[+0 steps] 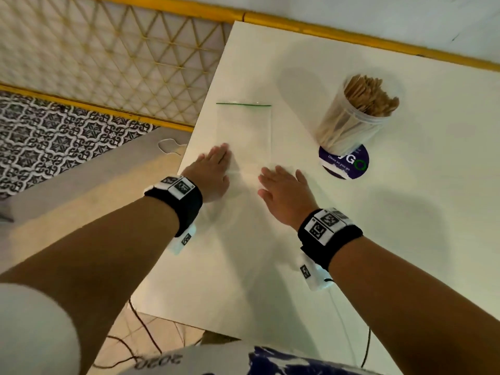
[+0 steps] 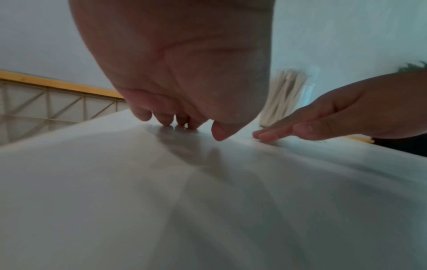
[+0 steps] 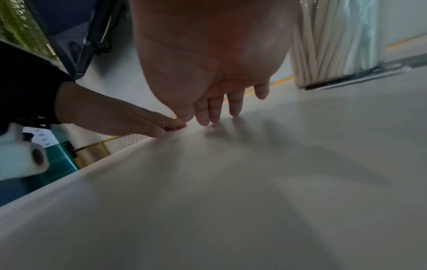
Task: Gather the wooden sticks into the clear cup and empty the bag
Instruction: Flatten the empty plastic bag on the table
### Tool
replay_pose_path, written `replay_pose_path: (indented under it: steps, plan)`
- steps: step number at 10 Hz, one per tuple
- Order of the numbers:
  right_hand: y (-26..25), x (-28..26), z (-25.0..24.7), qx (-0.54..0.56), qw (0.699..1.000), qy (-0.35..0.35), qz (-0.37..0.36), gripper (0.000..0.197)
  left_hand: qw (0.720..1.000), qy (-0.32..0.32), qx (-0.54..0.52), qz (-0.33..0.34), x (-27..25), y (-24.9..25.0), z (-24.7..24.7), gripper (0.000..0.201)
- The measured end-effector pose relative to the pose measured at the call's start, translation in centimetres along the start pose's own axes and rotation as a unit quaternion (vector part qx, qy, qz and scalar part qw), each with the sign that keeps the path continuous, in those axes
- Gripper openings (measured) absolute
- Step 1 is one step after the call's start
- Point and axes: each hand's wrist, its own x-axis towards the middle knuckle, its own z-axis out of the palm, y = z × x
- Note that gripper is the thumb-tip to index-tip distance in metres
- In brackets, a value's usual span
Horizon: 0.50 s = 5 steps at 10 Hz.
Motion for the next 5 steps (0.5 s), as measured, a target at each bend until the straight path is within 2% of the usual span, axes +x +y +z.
replay_pose_path:
  steps: [1, 3, 4, 5]
  plan:
    - [-0.5, 1.6, -0.4, -0.007, 1.0, -0.013, 0.011, 0.048, 1.0, -0.006, -0.002, 0.024, 1.6, -1.6, -1.4, 0.064]
    - [-1.0, 2.0, -0.5, 0.019, 0.999, -0.029, 0.031, 0.05, 0.997, 0.038, 0.012, 0.067, 2.7, -2.6, -1.8, 0.062]
    - [-1.1, 0.7, -1.0, 0.103, 0.994, 0.022, 0.003, 0.048, 0.994, 0.081, 0.006, 0.077, 2.1, -2.6, -1.5, 0.062]
    - [-0.8, -3.1, -1.5, 0.189, 0.981, 0.042, 0.029, 0.043, 0.985, 0.123, -0.042, 0.115, -0.4, -1.8, -0.4, 0.058]
